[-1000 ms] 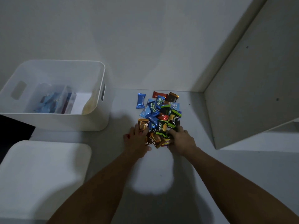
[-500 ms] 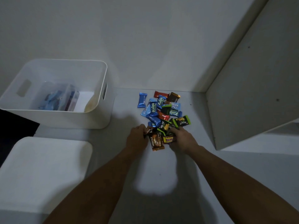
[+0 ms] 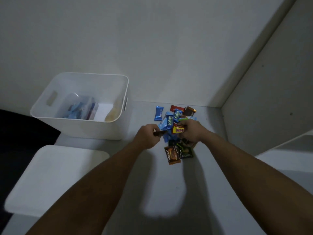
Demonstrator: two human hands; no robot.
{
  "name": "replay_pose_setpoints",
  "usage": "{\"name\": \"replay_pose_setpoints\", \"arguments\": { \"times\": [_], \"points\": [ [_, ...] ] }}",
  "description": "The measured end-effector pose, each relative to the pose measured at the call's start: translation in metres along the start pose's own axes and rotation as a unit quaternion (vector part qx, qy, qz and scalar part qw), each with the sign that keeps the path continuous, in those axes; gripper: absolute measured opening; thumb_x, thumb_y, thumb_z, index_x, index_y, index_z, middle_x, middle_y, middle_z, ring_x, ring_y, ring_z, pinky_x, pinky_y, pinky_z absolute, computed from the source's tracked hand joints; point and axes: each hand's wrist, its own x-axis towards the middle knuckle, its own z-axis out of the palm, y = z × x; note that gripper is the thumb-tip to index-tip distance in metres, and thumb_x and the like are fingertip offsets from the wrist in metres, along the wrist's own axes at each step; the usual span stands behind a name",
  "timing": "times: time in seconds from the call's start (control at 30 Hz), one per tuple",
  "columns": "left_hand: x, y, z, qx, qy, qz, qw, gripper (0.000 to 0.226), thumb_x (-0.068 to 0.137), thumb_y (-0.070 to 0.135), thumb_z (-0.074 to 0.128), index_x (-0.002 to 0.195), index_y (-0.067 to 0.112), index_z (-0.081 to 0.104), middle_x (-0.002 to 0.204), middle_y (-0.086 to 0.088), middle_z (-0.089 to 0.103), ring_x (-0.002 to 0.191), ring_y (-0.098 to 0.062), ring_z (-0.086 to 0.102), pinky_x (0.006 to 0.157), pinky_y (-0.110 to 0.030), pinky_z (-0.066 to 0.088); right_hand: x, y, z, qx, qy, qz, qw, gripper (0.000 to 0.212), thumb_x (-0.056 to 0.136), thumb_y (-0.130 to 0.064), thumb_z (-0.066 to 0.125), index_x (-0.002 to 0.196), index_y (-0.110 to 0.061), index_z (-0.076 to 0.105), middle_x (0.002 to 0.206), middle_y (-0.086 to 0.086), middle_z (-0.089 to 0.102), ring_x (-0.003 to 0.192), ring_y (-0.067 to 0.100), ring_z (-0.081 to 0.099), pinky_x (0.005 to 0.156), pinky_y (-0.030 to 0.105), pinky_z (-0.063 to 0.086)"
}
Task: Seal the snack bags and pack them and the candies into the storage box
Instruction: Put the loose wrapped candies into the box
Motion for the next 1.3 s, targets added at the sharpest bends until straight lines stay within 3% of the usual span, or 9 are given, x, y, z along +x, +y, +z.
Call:
{"name": "replay_pose_setpoints", "arguments": {
  "times": [0.2,0.37,0.53,0.67,0.83,0.97,1.07,1.17,1.3],
  "points": [
    [0.004,0.031,-0.085,-0.026,0.034,-0.014,0.999,0.009,0.074,0.013,0.069,0.084,0.014,0.069,0.071,-0.01,0.066,0.05,-0.025,0.062,0.039,-0.025,0.051,0.007,-0.072,-0.026,0.043,0.071,-0.044,0.996,0.017,0.078,-0.017,0.075,0.09,-0.019,0.063,0.081,0.0,0.059,0.081,0.021,0.059,0.065,0.027,0.049],
    [0.0,0.031,-0.159,-0.076,0.105,-0.057,0.99,0.015,0.071,0.007,0.07,0.084,0.014,0.068,0.068,-0.011,0.063,0.048,-0.024,0.058,0.048,-0.036,0.057,0.021,-0.145,-0.039,0.178,0.073,-0.037,0.981,0.015,0.081,-0.011,0.073,0.093,-0.014,0.063,0.081,0.009,0.057,0.071,0.028,0.064,0.053,0.039,0.06],
    [-0.005,-0.011,-0.216,-0.095,0.156,-0.127,0.975,0.018,0.074,0.002,0.064,0.085,0.015,0.065,0.085,-0.013,0.065,0.063,-0.026,0.062,0.039,-0.026,0.052,0.047,-0.221,-0.027,0.227,0.054,-0.045,0.971,0.019,0.08,-0.012,0.075,0.095,-0.012,0.063,0.09,0.016,0.061,0.076,0.032,0.066,0.058,0.045,0.061],
    [-0.006,-0.045,-0.236,-0.101,0.152,-0.185,0.966,0.015,0.079,0.002,0.065,0.092,0.01,0.063,0.094,-0.016,0.063,0.072,-0.032,0.065,0.04,-0.028,0.054,0.071,-0.263,-0.006,0.225,0.041,-0.004,0.974,0.026,0.081,-0.016,0.075,0.102,-0.008,0.063,0.095,0.017,0.064,0.082,0.035,0.07,0.07,0.047,0.061],
    [-0.001,-0.075,-0.237,-0.14,0.122,-0.214,0.959,0.02,0.084,0.011,0.067,0.103,0.006,0.063,0.097,-0.016,0.062,0.075,-0.031,0.066,0.043,-0.028,0.056,0.093,-0.285,0.02,0.282,0.022,0.069,0.957,0.032,0.084,-0.017,0.071,0.104,0.004,0.057,0.079,0.015,0.06,0.074,0.038,0.071,0.072,0.049,0.06],
    [0.004,-0.086,-0.239,-0.15,0.095,-0.204,0.963,0.029,0.095,0.029,0.054,0.101,0.003,0.062,0.079,-0.013,0.058,0.055,-0.019,0.055,0.033,-0.019,0.043,0.107,-0.289,0.025,0.252,0.05,0.062,0.965,0.029,0.082,-0.024,0.071,0.097,-0.001,0.063,0.095,0.015,0.064,0.091,0.033,0.068,0.071,0.04,0.061],
    [0.009,-0.09,-0.24,-0.154,0.099,-0.228,0.956,0.028,0.097,0.025,0.046,0.093,0.002,0.061,0.079,-0.015,0.053,0.053,-0.023,0.052,0.028,-0.02,0.038,0.11,-0.285,0.018,0.298,0.056,0.068,0.95,0.027,0.083,-0.012,0.07,0.103,0.004,0.061,0.093,0.021,0.063,0.084,0.041,0.069,0.061,0.043,0.061],
    [0.015,-0.094,-0.237,-0.154,0.114,-0.226,0.955,0.033,0.095,0.027,0.046,0.086,-0.002,0.06,0.07,-0.023,0.054,0.051,-0.032,0.055,0.043,-0.031,0.046,0.109,-0.277,0.009,0.328,0.071,0.057,0.94,0.013,0.086,-0.007,0.066,0.091,0.004,0.061,0.081,0.019,0.061,0.073,0.036,0.07,0.068,0.051,0.06],
    [0.02,-0.082,-0.23,-0.143,0.157,-0.176,0.961,0.04,0.092,0.032,0.054,0.088,-0.005,0.068,0.091,-0.029,0.067,0.085,-0.042,0.066,0.077,-0.043,0.057,0.102,-0.25,-0.003,0.348,0.109,0.048,0.93,0.009,0.086,-0.008,0.066,0.085,-0.001,0.06,0.088,0.02,0.063,0.067,0.028,0.069,0.057,0.042,0.06]
  ]
}}
